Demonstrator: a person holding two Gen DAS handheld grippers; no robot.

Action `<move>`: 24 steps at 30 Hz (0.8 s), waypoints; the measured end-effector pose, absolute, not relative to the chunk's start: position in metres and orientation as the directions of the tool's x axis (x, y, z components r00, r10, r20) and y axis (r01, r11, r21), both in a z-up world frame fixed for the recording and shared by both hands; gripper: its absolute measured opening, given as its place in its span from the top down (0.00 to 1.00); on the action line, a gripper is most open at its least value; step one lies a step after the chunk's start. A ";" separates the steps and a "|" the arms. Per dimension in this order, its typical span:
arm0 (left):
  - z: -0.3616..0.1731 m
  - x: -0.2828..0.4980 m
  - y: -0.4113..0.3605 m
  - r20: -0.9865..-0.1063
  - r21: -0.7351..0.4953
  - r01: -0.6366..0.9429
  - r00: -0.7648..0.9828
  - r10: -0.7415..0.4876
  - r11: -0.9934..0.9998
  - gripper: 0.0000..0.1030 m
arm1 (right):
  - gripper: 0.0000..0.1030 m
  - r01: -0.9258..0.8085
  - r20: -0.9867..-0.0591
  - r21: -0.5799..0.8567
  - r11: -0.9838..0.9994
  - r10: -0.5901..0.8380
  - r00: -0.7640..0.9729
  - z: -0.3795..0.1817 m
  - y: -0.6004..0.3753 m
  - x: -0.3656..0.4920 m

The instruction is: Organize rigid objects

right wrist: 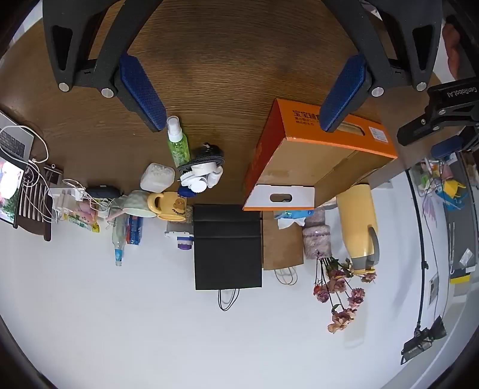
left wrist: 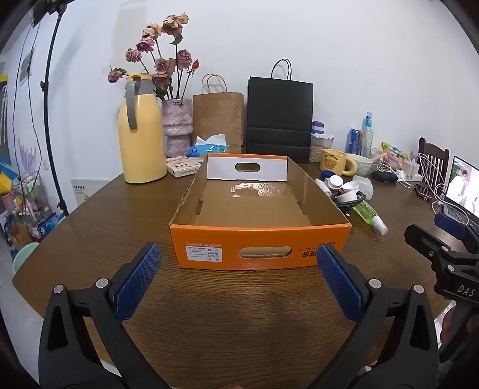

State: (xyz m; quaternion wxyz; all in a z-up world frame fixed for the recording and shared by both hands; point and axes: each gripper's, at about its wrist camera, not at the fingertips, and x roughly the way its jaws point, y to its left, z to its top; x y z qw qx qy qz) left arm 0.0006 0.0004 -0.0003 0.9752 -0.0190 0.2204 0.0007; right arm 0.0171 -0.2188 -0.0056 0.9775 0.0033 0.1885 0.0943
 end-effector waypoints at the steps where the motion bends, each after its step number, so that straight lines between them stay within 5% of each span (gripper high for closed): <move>1: -0.001 0.001 0.000 -0.431 -0.036 -0.010 0.902 -0.007 0.999 0.00 | 0.00 -0.183 -0.366 0.043 0.982 0.186 0.912 -0.006 -0.219 0.017; 24: 0.000 -0.002 0.004 -0.424 -0.041 -0.012 0.906 -0.006 0.999 0.00 | 0.00 -0.184 -0.361 0.035 0.982 0.184 0.914 -0.003 -0.218 0.015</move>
